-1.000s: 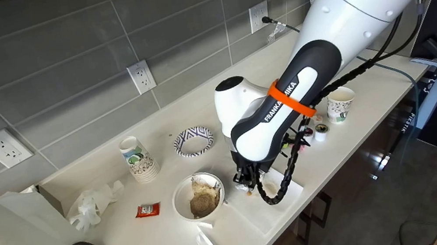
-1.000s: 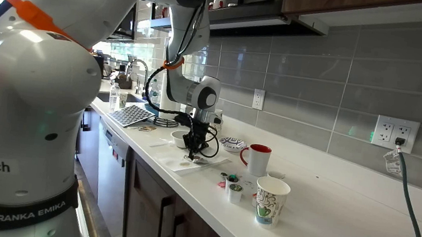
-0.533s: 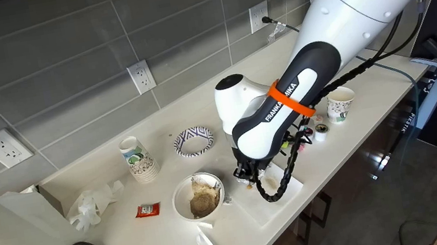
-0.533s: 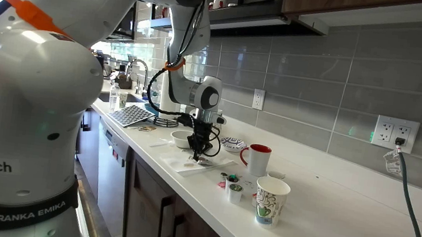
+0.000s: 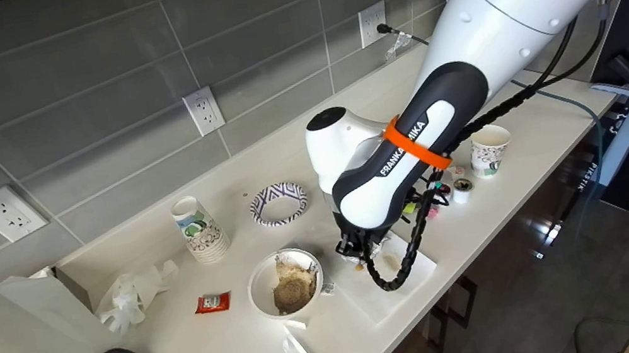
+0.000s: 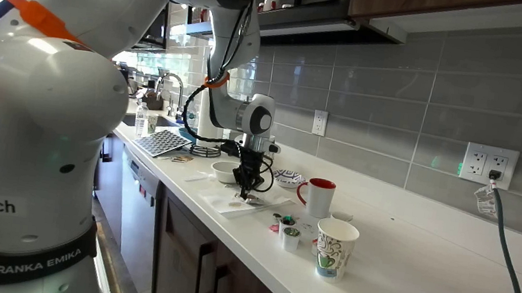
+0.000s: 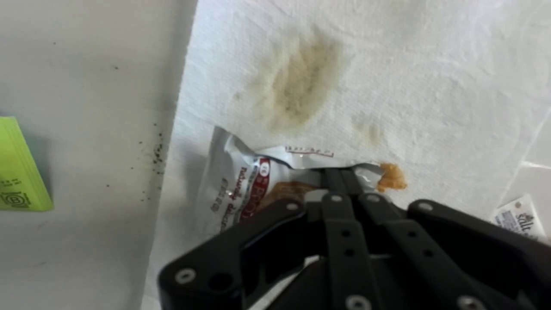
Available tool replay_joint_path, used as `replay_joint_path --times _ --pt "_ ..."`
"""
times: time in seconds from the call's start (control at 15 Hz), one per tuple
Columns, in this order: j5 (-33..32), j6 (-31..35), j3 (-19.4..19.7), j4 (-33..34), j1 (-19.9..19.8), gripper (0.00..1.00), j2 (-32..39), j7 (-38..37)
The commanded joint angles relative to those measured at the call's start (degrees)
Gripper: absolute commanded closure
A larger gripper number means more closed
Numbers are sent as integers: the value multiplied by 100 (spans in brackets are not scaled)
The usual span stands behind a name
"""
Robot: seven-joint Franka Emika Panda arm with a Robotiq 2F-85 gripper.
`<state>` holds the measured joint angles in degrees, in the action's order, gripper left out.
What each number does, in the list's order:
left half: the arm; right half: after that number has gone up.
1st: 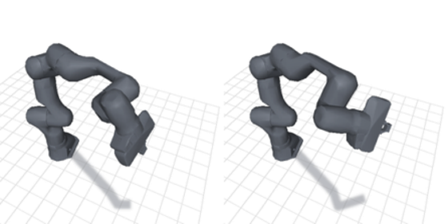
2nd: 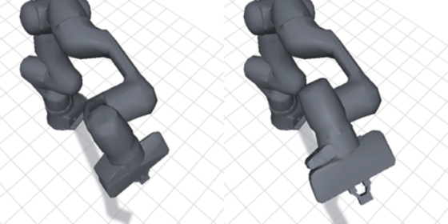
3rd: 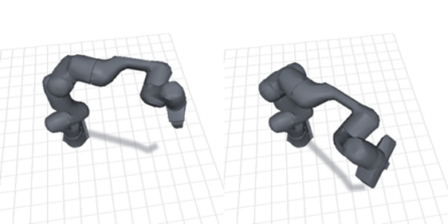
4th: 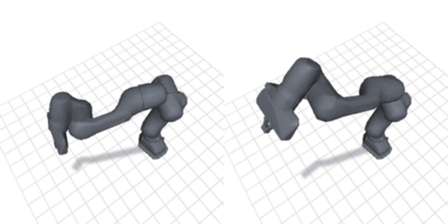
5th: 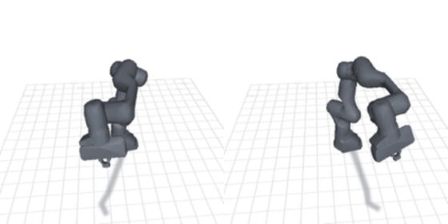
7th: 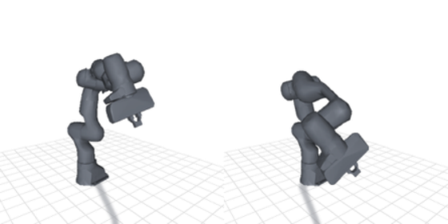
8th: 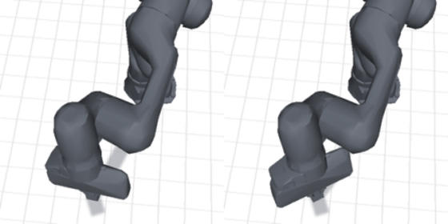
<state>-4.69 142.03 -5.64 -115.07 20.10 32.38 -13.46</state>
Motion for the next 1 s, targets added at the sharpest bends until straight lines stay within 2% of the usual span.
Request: replay_joint_path --times 0.0,0.27,0.53,0.93 --pt "-77 183 35 212 -27 100 642 9" --pt "97 261 -87 203 -170 100 571 161" --pt "-151 -12 -17 -13 39 100 -50 -43" --pt "-549 -81 66 -46 264 100 -181 -278"
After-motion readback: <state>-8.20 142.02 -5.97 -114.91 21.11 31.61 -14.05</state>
